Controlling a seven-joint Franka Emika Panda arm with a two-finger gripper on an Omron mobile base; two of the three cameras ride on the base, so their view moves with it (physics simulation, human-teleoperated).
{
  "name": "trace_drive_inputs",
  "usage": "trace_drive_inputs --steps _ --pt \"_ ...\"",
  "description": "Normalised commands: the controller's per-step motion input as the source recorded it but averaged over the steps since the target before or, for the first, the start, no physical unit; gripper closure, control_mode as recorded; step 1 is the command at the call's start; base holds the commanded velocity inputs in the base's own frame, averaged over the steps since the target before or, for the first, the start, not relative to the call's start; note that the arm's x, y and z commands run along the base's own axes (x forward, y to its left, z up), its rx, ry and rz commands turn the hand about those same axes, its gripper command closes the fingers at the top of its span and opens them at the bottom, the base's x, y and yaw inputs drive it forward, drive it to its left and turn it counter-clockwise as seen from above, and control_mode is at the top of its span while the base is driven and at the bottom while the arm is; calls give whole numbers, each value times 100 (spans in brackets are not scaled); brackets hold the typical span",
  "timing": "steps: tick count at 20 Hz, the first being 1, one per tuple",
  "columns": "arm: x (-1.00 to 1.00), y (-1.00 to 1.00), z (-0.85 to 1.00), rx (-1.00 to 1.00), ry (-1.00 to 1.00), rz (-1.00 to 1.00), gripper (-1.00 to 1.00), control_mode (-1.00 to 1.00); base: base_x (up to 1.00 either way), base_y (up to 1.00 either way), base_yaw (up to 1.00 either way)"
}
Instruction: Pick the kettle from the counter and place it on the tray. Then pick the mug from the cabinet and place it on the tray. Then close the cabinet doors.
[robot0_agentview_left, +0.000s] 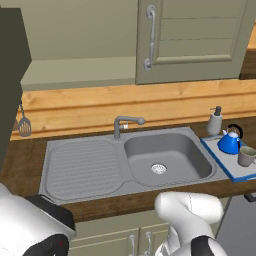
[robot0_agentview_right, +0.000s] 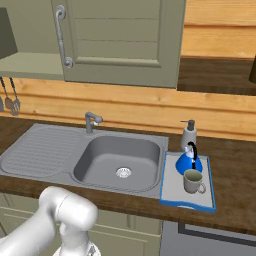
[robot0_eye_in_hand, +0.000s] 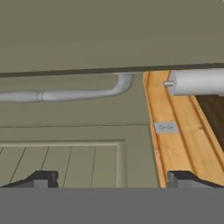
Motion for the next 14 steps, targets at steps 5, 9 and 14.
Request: trace_drive_inputs --steps 5,9,14 --pt "-21 5 5 3 0 -3 -100 -100 0 0 0" --pt "-21 2 7 1 0 -14 -100 -100 0 0 0" --pt "-6 0 7 1 4 -27 -100 -100 0 0 0"
